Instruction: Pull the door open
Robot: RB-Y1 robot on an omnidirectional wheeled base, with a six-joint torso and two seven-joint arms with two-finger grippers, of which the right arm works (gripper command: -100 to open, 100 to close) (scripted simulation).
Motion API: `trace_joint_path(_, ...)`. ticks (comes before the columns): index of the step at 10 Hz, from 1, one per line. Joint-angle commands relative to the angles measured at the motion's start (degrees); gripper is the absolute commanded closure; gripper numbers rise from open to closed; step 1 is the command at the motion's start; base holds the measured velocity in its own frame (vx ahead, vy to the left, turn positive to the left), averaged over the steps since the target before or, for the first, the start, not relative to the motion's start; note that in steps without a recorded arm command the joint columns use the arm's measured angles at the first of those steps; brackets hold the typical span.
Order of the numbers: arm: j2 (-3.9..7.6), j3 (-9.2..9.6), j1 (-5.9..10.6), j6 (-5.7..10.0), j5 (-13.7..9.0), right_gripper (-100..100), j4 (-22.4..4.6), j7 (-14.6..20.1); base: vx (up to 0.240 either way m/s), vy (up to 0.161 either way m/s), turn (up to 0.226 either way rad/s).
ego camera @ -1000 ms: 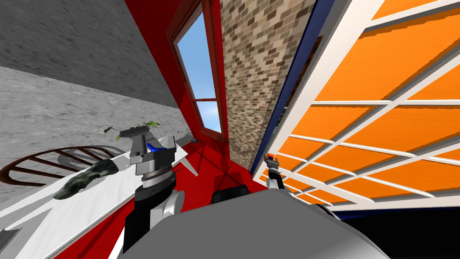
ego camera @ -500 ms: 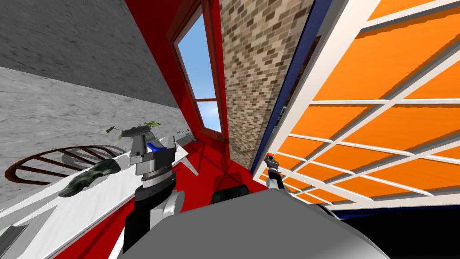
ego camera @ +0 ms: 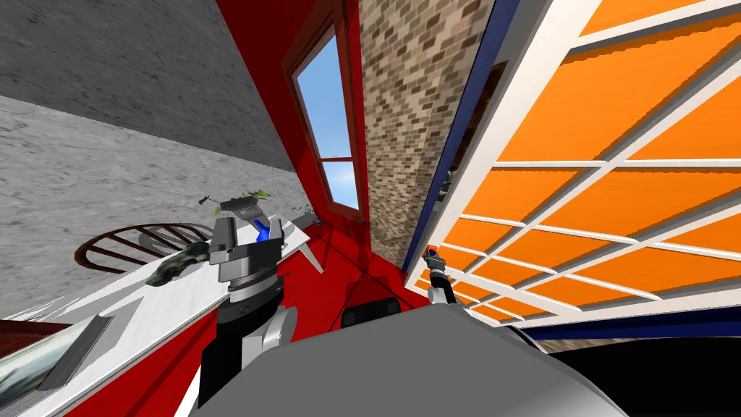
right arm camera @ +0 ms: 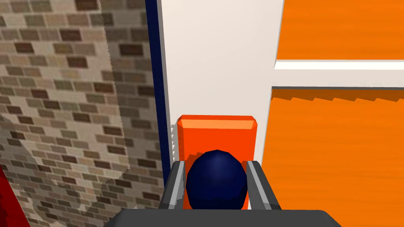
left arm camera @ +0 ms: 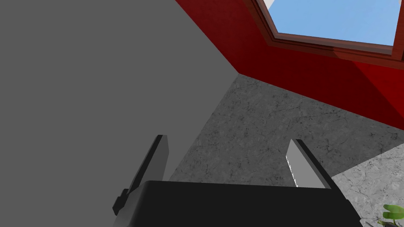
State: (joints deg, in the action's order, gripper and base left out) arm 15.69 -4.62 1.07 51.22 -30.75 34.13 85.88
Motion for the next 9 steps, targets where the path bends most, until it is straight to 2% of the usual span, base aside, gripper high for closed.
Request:
trace_joint_path(1, 0.01, 1.38, -0.61, -0.58, 0.9, 100, 1.3, 0.7, -0.271, 0.019, 0.067)
trace_joint_path(2, 0.01, 1.38, -0.61, -0.58, 0.9, 100, 1.3, 0.7, -0.188, 0.018, 0.037)
trace_joint_path(3, 0.17, 3.01, -0.75, -0.75, 1.9, 100, 1.9, 1.7, -0.235, -0.004, 0.059)
trace_joint_path(5, 0.26, 3.97, -0.83, -0.85, 2.5, 100, 2.3, 2.4, -0.261, 0.001, 0.073)
trace_joint_path(6, 0.37, 3.67, -0.24, -0.27, 2.3, 100, 1.1, 2.4, -0.113, 0.015, 0.020)
trace_joint_path(9, 1.01, 6.03, -0.84, -0.15, 3.8, 100, 1.7, 4.2, -0.211, -0.029, 0.068)
